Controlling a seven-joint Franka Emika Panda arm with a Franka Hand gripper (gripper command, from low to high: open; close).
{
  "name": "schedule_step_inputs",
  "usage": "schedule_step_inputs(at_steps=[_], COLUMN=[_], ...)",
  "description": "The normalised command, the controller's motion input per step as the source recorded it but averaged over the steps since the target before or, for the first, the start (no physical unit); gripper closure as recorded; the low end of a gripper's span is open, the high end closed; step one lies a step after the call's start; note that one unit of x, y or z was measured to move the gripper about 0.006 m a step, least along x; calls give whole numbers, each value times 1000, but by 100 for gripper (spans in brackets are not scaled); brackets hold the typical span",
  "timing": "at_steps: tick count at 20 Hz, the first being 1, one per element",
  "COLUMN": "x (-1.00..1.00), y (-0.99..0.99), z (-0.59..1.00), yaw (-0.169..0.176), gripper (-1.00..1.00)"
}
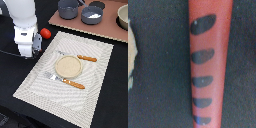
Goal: Place the fish, sausage, and tomato into the frying pan.
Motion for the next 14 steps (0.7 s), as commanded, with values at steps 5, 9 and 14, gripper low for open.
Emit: schedule_step_inputs(at_steps=[5,9,14], x=[-385,-291,47], y=[-47,0,114], z=[-313,-274,359], yaw=[0,10,57], gripper=[100,100,100])
